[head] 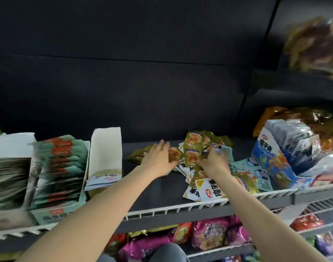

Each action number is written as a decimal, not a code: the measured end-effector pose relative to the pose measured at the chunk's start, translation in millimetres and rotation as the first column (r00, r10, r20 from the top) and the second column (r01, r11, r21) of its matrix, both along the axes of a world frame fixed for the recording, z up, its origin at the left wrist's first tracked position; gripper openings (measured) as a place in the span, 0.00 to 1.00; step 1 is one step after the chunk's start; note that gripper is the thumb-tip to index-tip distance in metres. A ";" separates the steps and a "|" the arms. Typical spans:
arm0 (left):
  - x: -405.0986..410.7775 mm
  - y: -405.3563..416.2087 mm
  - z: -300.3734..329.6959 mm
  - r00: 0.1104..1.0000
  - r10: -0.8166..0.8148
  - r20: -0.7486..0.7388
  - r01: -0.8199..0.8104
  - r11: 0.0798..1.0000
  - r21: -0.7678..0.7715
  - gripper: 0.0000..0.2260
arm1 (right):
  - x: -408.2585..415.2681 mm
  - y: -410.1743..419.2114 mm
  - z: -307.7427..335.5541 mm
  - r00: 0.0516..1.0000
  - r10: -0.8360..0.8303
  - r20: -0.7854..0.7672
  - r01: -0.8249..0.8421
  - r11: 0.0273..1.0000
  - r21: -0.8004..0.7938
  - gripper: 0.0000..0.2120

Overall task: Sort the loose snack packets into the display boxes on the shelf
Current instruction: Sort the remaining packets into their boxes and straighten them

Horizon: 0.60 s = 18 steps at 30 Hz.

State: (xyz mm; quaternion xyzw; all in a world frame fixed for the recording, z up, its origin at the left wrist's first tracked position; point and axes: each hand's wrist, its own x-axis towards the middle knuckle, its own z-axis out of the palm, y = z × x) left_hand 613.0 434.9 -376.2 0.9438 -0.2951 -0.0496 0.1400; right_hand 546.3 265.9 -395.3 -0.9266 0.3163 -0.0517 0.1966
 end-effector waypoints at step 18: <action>-6.7 -7.9 6.7 0.964 0.035 -0.262 -0.140 0.908 -0.394 0.15 | -10.1 21.6 27.5 0.976 0.053 0.210 0.023 0.939 -0.343 0.05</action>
